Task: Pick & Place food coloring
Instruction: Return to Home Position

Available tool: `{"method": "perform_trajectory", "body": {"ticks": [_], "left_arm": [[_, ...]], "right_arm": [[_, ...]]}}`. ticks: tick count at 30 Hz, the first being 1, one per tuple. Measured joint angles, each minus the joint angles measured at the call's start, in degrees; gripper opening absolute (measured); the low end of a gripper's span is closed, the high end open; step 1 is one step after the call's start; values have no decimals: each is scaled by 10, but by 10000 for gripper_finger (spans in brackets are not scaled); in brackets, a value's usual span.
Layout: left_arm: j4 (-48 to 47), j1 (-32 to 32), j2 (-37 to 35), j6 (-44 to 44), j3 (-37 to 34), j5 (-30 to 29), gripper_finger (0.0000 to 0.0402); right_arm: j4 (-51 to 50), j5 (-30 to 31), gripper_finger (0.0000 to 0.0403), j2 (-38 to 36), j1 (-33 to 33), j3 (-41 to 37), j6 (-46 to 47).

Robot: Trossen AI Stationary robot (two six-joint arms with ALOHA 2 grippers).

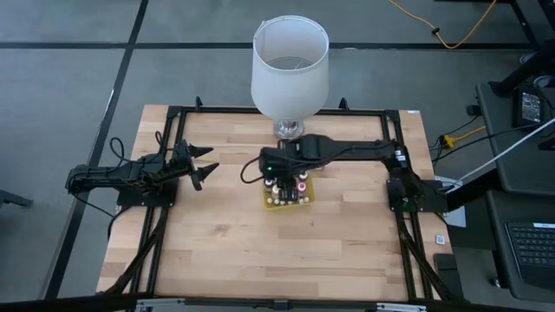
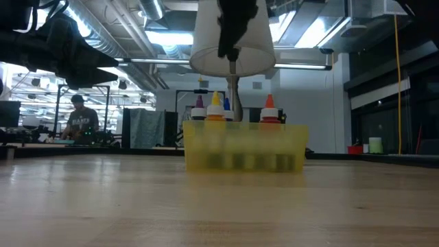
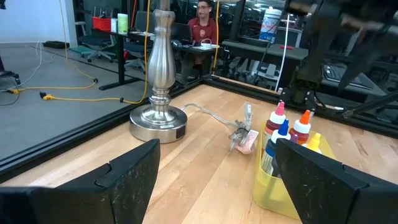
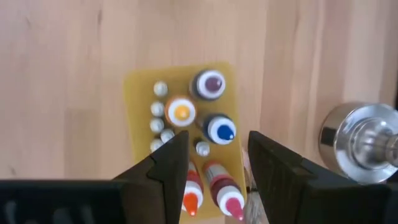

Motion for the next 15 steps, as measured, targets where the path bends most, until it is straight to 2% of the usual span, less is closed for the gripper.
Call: {"method": "perform_trajectory", "body": {"ticks": [9, 12, 15], "left_arm": [[0, 0, 0, 0, 0, 0, 312], [0, 0, 0, 0, 0, 0, 312], [0, 0, 0, 0, 0, 0, 311]], "right_arm": [[37, -1, 166, -54, 0, 0, 2], [42, -20, 166, -59, 0, -1, 2], [40, -24, 166, -71, 6, -28, -16]]}}
